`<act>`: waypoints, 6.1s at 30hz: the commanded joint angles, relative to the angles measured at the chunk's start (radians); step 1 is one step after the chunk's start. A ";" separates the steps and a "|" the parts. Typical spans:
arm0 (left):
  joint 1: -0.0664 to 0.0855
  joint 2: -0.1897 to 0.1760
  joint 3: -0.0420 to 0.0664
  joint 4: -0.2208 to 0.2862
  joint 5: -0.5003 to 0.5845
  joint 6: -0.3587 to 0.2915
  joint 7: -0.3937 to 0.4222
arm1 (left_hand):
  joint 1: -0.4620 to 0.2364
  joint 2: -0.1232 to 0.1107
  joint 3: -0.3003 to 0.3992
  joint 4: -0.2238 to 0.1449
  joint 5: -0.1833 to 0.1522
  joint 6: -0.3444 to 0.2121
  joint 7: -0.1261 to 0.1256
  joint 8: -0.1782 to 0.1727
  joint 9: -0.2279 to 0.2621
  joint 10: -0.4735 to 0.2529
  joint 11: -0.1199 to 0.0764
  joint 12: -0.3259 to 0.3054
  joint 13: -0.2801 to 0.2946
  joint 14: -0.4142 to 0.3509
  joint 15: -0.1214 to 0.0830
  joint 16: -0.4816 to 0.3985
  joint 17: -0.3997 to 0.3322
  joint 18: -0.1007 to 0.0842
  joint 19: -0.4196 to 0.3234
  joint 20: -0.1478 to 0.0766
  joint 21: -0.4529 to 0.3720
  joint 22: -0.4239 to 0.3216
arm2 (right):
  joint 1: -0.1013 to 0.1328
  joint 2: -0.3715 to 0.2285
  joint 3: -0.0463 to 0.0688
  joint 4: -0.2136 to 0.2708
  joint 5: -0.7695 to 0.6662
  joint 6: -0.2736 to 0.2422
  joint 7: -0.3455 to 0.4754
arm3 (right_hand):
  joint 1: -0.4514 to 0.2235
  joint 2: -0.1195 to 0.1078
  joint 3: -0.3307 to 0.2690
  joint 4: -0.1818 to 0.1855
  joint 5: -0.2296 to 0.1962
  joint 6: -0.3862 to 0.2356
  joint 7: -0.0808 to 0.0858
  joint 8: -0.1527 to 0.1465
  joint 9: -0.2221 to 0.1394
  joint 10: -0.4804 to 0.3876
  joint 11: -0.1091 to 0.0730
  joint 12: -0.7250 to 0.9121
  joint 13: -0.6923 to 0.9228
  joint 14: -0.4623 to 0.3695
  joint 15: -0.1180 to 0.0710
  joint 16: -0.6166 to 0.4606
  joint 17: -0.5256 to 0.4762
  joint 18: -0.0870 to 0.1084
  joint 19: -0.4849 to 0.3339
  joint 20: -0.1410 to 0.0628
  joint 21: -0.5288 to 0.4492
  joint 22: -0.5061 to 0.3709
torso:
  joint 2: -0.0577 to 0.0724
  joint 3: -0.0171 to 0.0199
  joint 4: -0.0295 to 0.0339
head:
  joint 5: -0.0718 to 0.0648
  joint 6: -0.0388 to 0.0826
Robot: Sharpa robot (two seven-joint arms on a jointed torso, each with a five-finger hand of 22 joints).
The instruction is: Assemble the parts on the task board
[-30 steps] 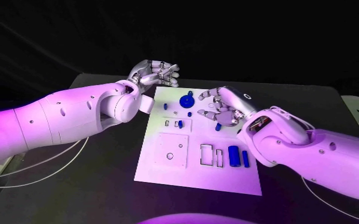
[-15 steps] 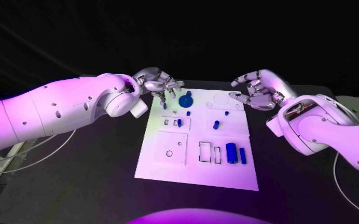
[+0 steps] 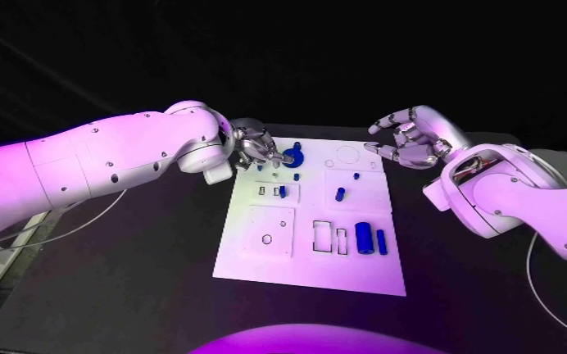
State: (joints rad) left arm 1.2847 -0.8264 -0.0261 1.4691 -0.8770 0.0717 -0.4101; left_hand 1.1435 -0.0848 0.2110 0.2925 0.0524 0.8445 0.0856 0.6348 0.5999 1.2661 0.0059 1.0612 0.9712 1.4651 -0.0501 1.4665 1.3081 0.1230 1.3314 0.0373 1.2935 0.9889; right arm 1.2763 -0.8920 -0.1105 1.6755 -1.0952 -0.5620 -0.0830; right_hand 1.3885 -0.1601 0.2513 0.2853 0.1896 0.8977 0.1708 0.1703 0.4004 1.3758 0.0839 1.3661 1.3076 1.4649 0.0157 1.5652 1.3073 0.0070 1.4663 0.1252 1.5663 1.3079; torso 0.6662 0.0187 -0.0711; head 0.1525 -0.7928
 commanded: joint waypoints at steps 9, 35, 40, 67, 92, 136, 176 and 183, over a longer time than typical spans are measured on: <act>0.021 0.048 -0.012 -0.020 -0.146 0.180 -0.108 | -0.002 0.031 -0.004 0.001 -0.001 -0.017 -0.002 0.012 0.024 -0.010 0.001 0.007 0.008 0.068 -0.010 0.013 0.119 -0.023 0.045 -0.004 0.022 0.047 | 0.000 0.006 0.000 -0.008 -0.007 0.023 -0.034 | -0.014 -0.003 0.003 -0.002 0.023 0.002 -0.006 0.010 0.004 0.004 -0.003 0.004 0.063 0.103 -0.007 0.000 0.251 -0.007 0.105 -0.012 0.005 0.263 | 0.002 0.0012 0.0020 | -0.001 -0.011; 0.023 0.123 -0.042 -0.085 -0.175 0.267 -0.126 | -0.052 0.038 -0.036 0.001 -0.001 -0.022 -0.003 0.015 0.044 -0.025 0.001 -0.004 -0.004 0.072 -0.010 0.025 0.136 -0.028 0.062 -0.005 0.029 0.068 | -0.002 0.015 -0.001 -0.019 -0.008 0.024 -0.047 | -0.019 -0.004 0.004 0.000 0.031 -0.001 -0.006 0.013 0.005 0.002 -0.003 0.001 0.060 0.102 -0.008 -0.001 0.249 -0.007 0.105 -0.013 0.005 0.263 | 0.003 0.0011 0.0008 | -0.006 -0.021; 0.023 0.130 -0.043 -0.091 -0.173 0.267 -0.126 | -0.050 0.042 -0.035 0.000 -0.001 -0.023 -0.004 0.015 0.045 -0.026 0.001 -0.004 -0.004 0.073 -0.010 0.027 0.140 -0.029 0.063 -0.005 0.030 0.070 | -0.002 0.016 -0.001 -0.019 -0.008 0.025 -0.047 | -0.019 -0.004 0.004 0.000 0.031 -0.001 -0.006 0.013 0.005 0.002 -0.003 0.001 0.060 0.102 -0.008 -0.001 0.249 -0.007 0.105 -0.013 0.005 0.263 | 0.003 0.0010 0.0009 | -0.006 -0.022; 0.020 0.167 -0.046 -0.127 -0.166 0.319 -0.132 | -0.017 0.054 -0.018 -0.004 -0.001 -0.028 -0.004 0.013 0.053 -0.028 0.000 -0.005 -0.004 0.077 -0.010 0.037 0.154 -0.031 0.069 -0.005 0.034 0.080 | -0.003 0.020 -0.001 -0.023 -0.008 0.029 -0.050 | -0.022 -0.004 0.004 0.000 0.033 -0.001 -0.006 0.014 0.006 0.003 -0.003 0.002 0.061 0.102 -0.008 -0.002 0.248 -0.007 0.105 -0.013 0.005 0.263 | 0.004 0.0018 0.0006 | -0.010 -0.029; 0.016 0.180 -0.048 -0.142 -0.150 0.327 -0.131 | 0.065 0.062 0.061 -0.008 -0.001 -0.030 -0.004 0.000 0.066 -0.030 -0.001 -0.006 -0.005 0.077 -0.011 0.039 0.157 -0.031 0.071 -0.006 0.036 0.085 | -0.005 0.023 -0.001 -0.026 -0.009 0.034 -0.054 | -0.024 -0.004 0.006 0.000 0.035 -0.002 -0.007 0.016 0.007 0.002 -0.003 0.001 0.061 0.101 -0.008 -0.002 0.247 -0.007 0.105 -0.014 0.005 0.263 | 0.005 0.0029 0.0011 | -0.012 -0.036; 0.011 0.108 -0.041 -0.059 -0.107 0.162 -0.114 | -0.006 -0.060 0.688 -0.269 0.099 -0.035 -0.018 0.080 0.225 0.008 -0.016 0.001 -0.004 0.078 -0.024 0.042 0.157 -0.039 0.087 -0.014 0.061 0.136 | -0.007 0.020 -0.001 -0.029 -0.009 0.039 -0.054 | -0.024 -0.004 0.008 -0.001 0.039 -0.003 -0.007 0.019 0.008 0.002 -0.004 0.001 0.060 0.101 -0.009 -0.002 0.247 -0.007 0.104 -0.014 0.003 0.262 | 0.005 0.0039 0.0017 | -0.006 -0.041; -0.028 0.104 -0.045 -0.035 -0.279 0.144 -0.120 | -0.052 -0.081 0.714 -0.295 0.271 -0.017 -0.029 0.112 0.266 0.020 -0.028 -0.004 -0.026 0.081 -0.034 0.050 0.167 -0.043 0.095 -0.019 0.077 0.165 | -0.013 0.019 -0.002 -0.031 -0.009 0.039 -0.052 | -0.028 -0.004 0.009 0.000 0.041 -0.003 -0.007 0.022 0.009 0.003 -0.004 0.002 0.061 0.101 -0.009 -0.002 0.246 -0.007 0.104 -0.015 0.004 0.263 | 0.005 0.0036 0.0006 | -0.002 -0.052; -0.029 0.102 -0.045 -0.035 -0.280 0.158 -0.122 | -0.053 -0.082 0.715 -0.296 0.275 -0.016 -0.030 0.113 0.267 0.020 -0.028 -0.004 -0.027 0.081 -0.035 0.050 0.168 -0.044 0.095 -0.019 0.078 0.166 | -0.013 0.019 -0.002 -0.031 -0.009 0.040 -0.052 | -0.028 -0.004 0.009 0.000 0.041 -0.003 -0.007 0.022 0.009 0.003 -0.004 0.002 0.061 0.101 -0.009 -0.002 0.246 -0.007 0.104 -0.015 0.004 0.263 | 0.006 0.0034 0.0015 | -0.001 -0.054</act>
State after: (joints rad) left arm 1.2566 -0.7245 -0.0719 1.4335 -1.1474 0.2031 -0.5339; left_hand 1.0929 -0.1728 0.7275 0.1928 0.3220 0.8188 0.0662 0.7436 0.8667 1.2801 -0.0212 1.0563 0.9444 1.4652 -0.0786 1.5101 1.3075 0.0992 1.4205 0.0199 1.3661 1.1545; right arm 1.2639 -0.8729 -0.1122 1.6442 -1.0956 -0.5344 -0.1368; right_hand 1.3686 -0.1632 0.2568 0.2855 0.2285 0.8939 0.1671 0.1855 0.4086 1.3758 0.0841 1.3660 1.3079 1.4686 0.0122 1.5652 1.3075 0.0069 1.4662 0.1183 1.5663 1.3075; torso 0.6715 0.0221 -0.0701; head 0.1511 -0.8460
